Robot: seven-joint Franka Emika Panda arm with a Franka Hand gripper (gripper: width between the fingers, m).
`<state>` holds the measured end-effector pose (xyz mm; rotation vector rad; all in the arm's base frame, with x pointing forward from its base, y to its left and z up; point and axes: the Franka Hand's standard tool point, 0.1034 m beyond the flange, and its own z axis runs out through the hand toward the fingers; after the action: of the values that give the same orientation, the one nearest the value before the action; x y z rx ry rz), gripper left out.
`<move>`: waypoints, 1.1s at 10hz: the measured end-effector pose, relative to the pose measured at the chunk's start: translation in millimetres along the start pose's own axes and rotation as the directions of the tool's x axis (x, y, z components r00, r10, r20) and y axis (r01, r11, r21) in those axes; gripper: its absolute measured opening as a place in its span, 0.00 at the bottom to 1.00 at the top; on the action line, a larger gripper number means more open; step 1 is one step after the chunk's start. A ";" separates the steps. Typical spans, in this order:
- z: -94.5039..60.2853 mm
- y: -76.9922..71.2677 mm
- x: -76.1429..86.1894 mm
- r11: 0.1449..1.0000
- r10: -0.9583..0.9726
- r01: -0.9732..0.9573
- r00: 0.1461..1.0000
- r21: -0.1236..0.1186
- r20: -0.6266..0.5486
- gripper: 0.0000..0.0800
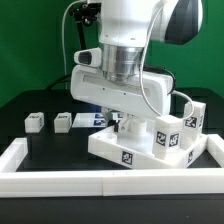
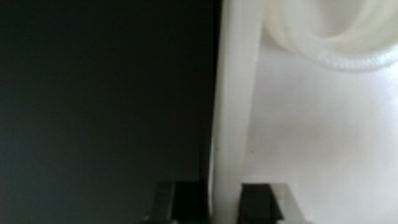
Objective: Assemble square table
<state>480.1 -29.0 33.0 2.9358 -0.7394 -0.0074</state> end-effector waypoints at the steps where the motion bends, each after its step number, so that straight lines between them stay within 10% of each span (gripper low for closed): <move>1: -0.5 0.1 2.3 0.995 -0.101 0.101 0.995 -0.002 -0.003 0.09; 8: -1.9 0.2 7.4 0.823 -0.567 0.566 0.824 -0.039 0.004 0.08; 11: -3.3 -1.1 17.6 0.614 -0.787 0.787 0.616 -0.066 0.022 0.08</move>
Offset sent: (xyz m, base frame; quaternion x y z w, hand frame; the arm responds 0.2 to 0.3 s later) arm 0.0117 0.0135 -0.0016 0.0178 -0.0261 -0.2385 0.9706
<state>496.2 -36.0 36.5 2.9063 0.6125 -0.0935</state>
